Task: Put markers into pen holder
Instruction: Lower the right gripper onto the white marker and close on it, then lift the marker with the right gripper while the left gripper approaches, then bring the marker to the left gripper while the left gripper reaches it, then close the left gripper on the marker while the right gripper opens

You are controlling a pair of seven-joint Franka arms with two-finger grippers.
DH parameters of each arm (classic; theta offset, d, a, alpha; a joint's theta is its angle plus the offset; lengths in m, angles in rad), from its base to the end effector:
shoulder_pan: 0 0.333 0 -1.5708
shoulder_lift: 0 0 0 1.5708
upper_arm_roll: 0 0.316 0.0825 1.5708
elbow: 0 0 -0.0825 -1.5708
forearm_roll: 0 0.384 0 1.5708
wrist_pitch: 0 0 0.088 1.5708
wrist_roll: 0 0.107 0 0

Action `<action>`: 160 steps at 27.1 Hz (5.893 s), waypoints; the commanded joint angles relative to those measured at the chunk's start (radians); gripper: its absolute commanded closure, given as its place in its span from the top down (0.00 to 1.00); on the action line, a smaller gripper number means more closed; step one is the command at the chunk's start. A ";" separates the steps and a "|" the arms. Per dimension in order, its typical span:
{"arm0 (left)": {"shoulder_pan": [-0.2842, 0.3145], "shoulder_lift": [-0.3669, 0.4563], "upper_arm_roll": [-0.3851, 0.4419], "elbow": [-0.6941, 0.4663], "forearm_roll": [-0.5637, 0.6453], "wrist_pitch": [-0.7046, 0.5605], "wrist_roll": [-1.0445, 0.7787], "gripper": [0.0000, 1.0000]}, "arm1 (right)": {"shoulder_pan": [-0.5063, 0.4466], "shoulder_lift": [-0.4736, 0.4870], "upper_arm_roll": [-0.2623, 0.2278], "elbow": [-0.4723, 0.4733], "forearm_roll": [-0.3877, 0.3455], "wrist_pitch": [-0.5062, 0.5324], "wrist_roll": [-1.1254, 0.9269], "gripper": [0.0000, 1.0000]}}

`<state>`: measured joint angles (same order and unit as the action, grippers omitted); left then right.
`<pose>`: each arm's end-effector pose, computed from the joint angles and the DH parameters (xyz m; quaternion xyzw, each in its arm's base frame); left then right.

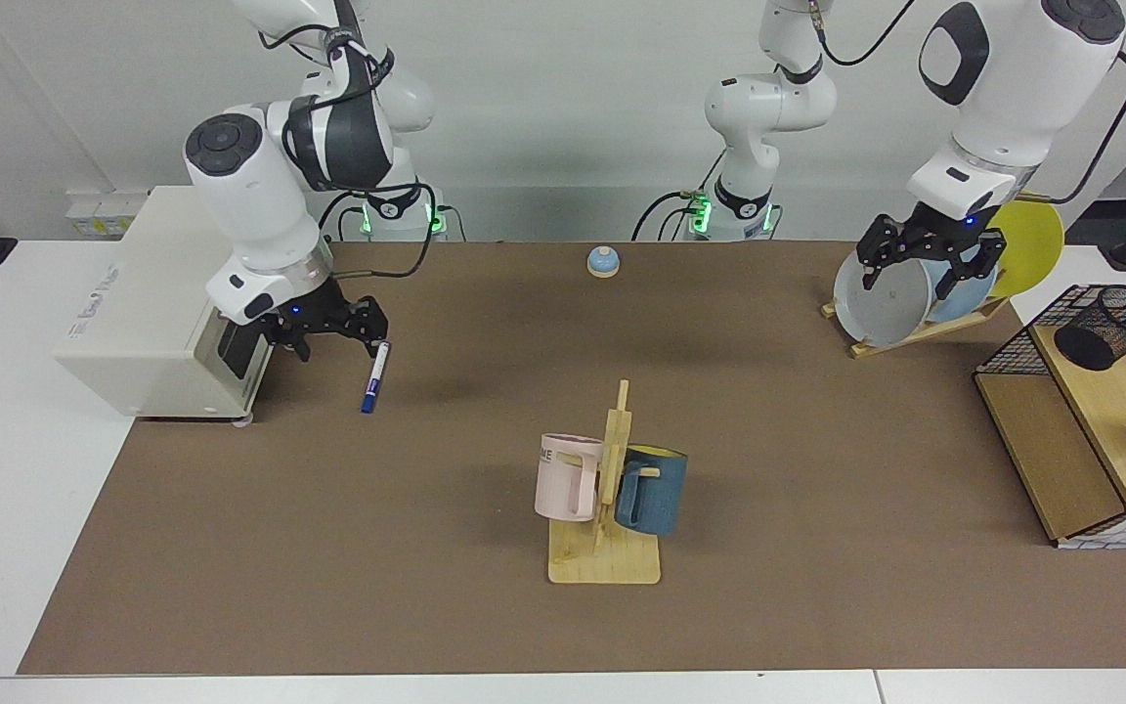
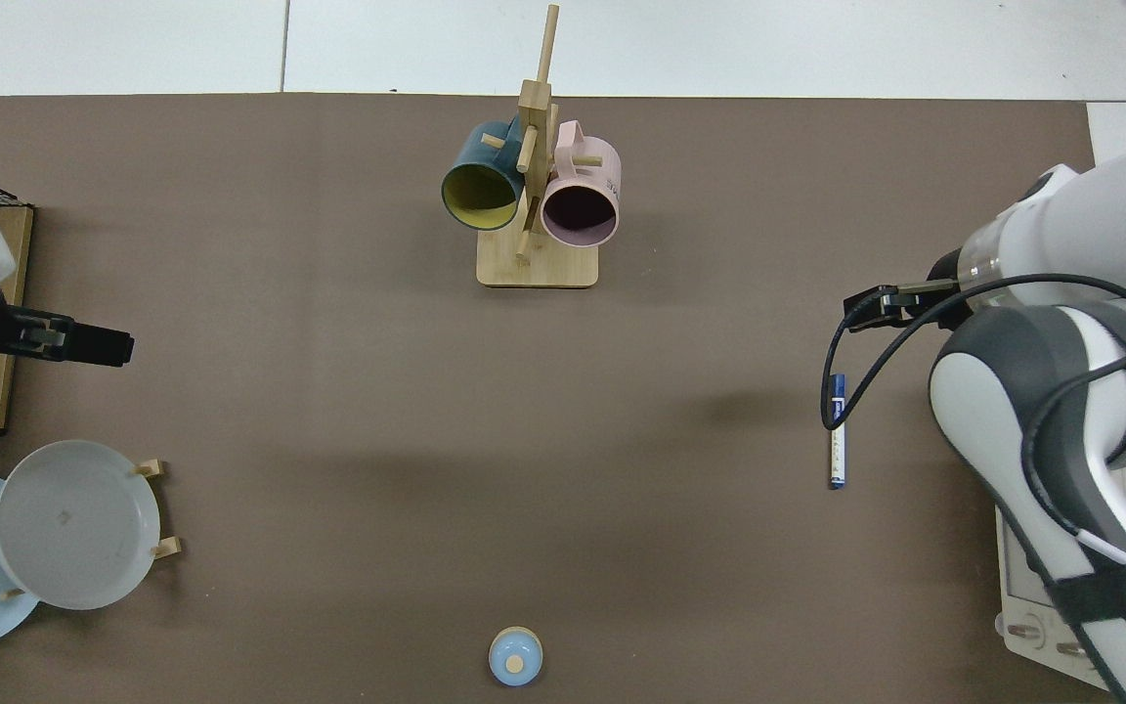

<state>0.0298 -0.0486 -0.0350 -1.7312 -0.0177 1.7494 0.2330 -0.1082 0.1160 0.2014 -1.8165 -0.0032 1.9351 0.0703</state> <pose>0.5528 -0.0049 0.5909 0.9925 -0.1175 0.0341 0.0041 0.5926 0.0511 0.4732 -0.9999 -0.0113 -0.0016 0.0103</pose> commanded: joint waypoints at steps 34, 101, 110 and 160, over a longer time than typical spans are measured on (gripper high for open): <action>-0.022 -0.005 0.003 -0.010 0.007 -0.027 0.000 1.00 | -0.039 0.125 -0.002 -0.346 -0.014 0.417 0.049 0.57; -0.155 -0.014 -0.046 -0.011 -0.085 -0.010 1.028 1.00 | 0.262 -0.003 0.090 0.106 0.333 0.117 1.286 0.00; -0.200 -0.024 -0.057 -0.027 -0.179 0.002 1.079 1.00 | 0.328 0.004 0.093 0.105 0.275 0.194 1.563 0.00; -0.314 -0.028 -0.109 -0.090 -0.186 0.140 0.798 0.45 | 0.412 0.005 0.095 0.075 0.241 0.229 1.777 0.00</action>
<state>-0.2700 -0.0527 -0.1584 -1.7889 -0.1978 1.8671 1.0495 0.2984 0.1271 0.2884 -1.7336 0.2479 2.1503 1.8260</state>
